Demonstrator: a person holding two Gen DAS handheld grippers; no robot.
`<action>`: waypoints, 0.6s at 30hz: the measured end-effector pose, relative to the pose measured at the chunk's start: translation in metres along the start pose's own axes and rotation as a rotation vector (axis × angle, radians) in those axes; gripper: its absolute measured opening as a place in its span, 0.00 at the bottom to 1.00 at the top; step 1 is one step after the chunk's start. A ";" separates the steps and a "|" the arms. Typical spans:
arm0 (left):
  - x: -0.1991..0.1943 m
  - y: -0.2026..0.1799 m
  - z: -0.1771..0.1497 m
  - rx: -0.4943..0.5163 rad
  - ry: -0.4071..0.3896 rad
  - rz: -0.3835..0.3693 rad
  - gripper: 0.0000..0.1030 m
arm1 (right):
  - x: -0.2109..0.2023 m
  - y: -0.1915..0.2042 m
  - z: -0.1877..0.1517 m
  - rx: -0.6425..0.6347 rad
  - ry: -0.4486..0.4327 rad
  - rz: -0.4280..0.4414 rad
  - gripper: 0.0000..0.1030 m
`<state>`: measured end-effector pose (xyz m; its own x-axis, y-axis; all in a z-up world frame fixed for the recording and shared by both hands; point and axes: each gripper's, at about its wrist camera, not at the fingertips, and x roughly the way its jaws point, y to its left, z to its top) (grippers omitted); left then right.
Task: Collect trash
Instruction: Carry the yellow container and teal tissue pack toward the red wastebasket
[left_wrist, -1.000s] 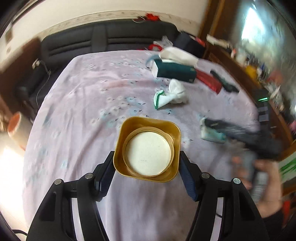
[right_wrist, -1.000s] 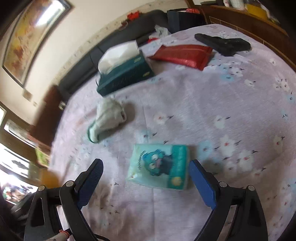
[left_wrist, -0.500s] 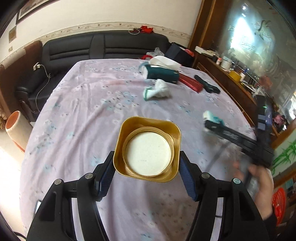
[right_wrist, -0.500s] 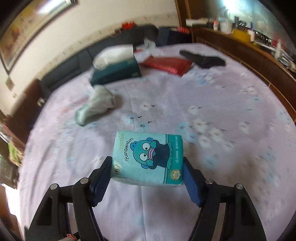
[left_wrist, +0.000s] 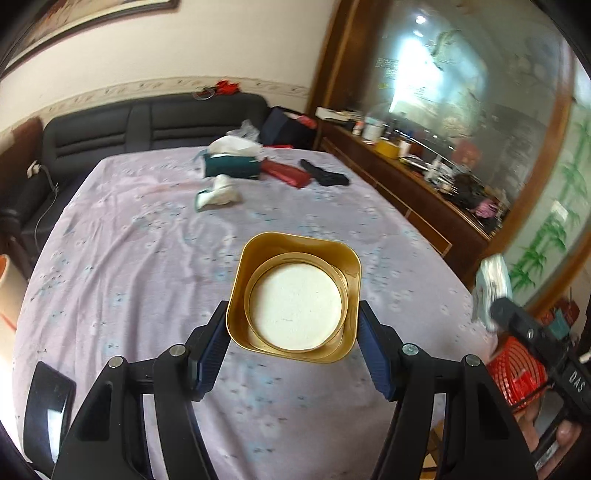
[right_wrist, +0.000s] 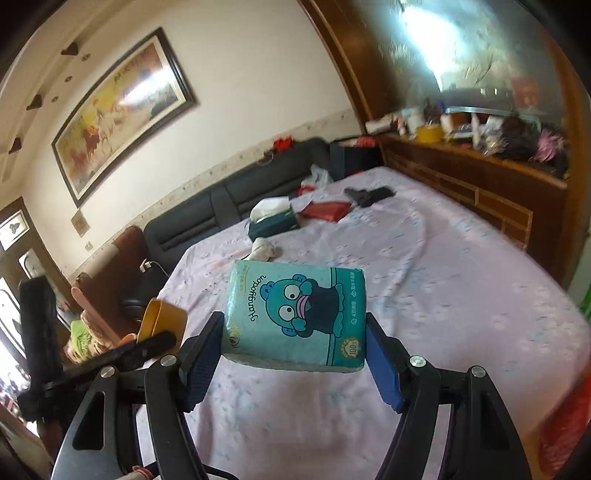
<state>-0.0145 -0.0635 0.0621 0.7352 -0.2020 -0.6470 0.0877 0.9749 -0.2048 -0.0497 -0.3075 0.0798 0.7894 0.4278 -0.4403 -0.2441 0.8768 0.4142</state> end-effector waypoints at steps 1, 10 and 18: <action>-0.002 -0.005 -0.001 0.010 -0.002 -0.004 0.63 | -0.010 -0.005 -0.005 0.003 -0.008 -0.010 0.74; -0.023 -0.038 -0.010 0.080 -0.028 -0.024 0.63 | -0.081 -0.028 -0.029 0.044 -0.069 -0.024 0.74; -0.037 -0.052 -0.019 0.113 -0.039 -0.030 0.63 | -0.104 -0.029 -0.031 0.021 -0.114 -0.017 0.74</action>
<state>-0.0587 -0.1087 0.0829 0.7565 -0.2300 -0.6122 0.1837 0.9732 -0.1386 -0.1417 -0.3707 0.0887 0.8523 0.3844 -0.3547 -0.2195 0.8784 0.4246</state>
